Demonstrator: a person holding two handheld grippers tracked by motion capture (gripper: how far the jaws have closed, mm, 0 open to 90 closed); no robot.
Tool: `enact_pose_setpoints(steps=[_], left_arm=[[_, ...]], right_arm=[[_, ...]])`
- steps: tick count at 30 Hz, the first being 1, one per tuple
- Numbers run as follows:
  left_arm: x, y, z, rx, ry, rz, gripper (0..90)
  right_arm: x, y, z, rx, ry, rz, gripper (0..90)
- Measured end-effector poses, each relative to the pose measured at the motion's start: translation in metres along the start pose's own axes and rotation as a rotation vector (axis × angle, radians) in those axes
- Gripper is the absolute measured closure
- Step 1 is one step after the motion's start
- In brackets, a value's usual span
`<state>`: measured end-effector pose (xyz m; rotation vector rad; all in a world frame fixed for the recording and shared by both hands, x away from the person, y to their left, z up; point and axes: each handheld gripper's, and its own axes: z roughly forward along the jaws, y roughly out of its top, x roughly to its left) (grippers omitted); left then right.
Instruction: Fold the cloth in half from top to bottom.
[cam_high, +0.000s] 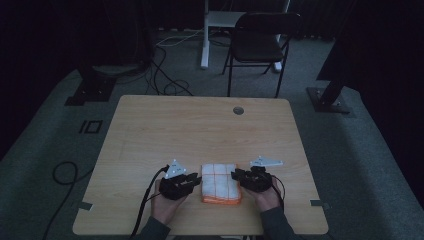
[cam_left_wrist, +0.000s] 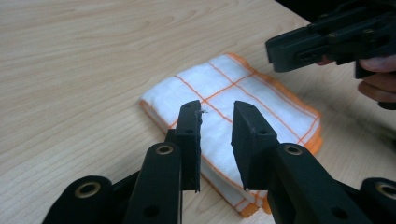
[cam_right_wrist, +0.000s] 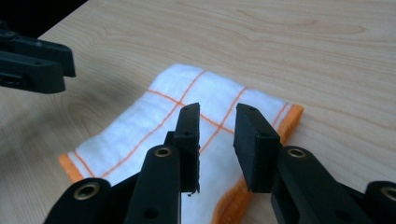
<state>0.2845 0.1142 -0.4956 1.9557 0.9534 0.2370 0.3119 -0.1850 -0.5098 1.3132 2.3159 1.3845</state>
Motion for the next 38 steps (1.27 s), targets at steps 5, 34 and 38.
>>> enact_pose_setpoints(steps=[5, 34, 38], left_arm=[[0.002, -0.005, 0.008, 0.019, 0.016, 0.003, 72.2], [0.045, -0.021, 0.006, 0.009, 0.140, -0.009, 67.9], [0.047, -0.023, 0.006, 0.010, 0.148, -0.016, 67.9]], right_arm=[[-0.004, -0.005, -0.003, -0.001, -0.038, -0.001, 70.5], [-0.040, -0.018, -0.004, -0.008, -0.281, -0.021, 64.0], [-0.045, -0.019, -0.004, -0.011, -0.288, -0.004, 64.0]])
